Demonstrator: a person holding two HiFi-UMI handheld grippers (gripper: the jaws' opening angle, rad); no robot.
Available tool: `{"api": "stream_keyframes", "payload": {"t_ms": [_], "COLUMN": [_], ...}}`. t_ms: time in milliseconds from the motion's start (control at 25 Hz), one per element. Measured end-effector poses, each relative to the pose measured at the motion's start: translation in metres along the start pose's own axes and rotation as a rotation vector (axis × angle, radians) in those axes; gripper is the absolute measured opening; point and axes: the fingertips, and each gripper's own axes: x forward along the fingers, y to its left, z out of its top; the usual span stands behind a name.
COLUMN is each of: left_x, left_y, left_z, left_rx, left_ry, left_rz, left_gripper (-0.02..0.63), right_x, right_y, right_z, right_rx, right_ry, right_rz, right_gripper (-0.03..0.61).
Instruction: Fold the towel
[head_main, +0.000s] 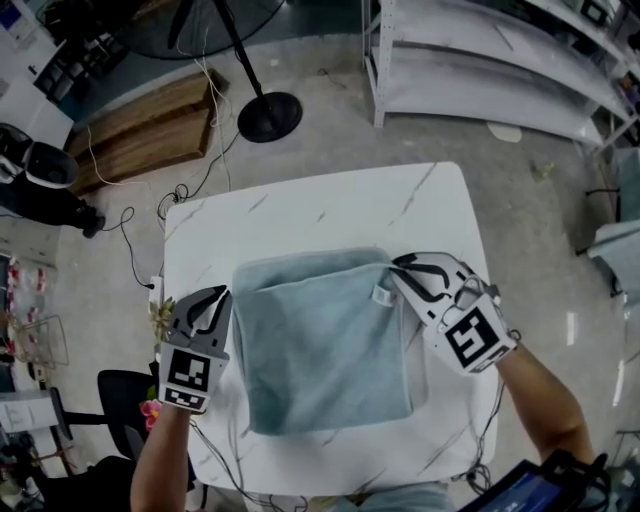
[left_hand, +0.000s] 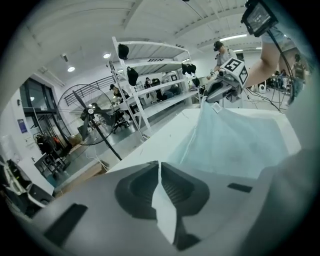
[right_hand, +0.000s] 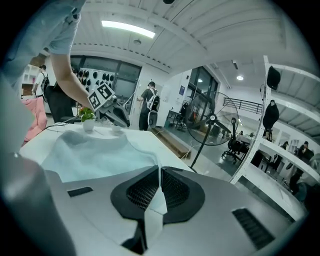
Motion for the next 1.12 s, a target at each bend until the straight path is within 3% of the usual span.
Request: {"api": "stream_keyframes", "payload": {"t_ms": [40, 160, 280, 480, 640, 1000, 1120], "left_x": [0.002, 0.011, 0.021, 0.038, 0.041, 0.012, 0.017], "left_y": [-0.003, -0.013, -0.017, -0.022, -0.022, 0.008, 0.021], "left_z": [-0.002, -0.010, -0.021, -0.039, -0.041, 0.000, 0.000], "left_rx": [0.010, 0.028, 0.032, 0.040, 0.063, 0.025, 0.003], "left_ry": [0.004, 0.031, 0.069, 0.132, 0.140, 0.053, 0.079], "left_rz": [-0.016, -0.070, -0.101, -0.144, -0.134, -0.044, -0.022], "left_gripper": [0.018, 0.123, 0.153, 0.148, 0.029, 0.020, 0.021], "right_x": [0.001, 0.006, 0.008, 0.010, 0.010, 0.006, 0.013], "right_y": [0.000, 0.001, 0.001, 0.001, 0.000, -0.011, -0.015], "right_z": [-0.001, 0.000, 0.000, -0.004, -0.006, 0.001, -0.004], "right_rx": [-0.001, -0.007, -0.010, -0.009, -0.011, 0.026, 0.054], "right_ry": [0.001, -0.003, -0.011, -0.008, -0.004, -0.032, -0.014], "right_rz": [0.001, 0.006, 0.012, 0.027, 0.031, -0.005, -0.026], "right_gripper": [0.028, 0.028, 0.028, 0.028, 0.028, 0.028, 0.029]}}
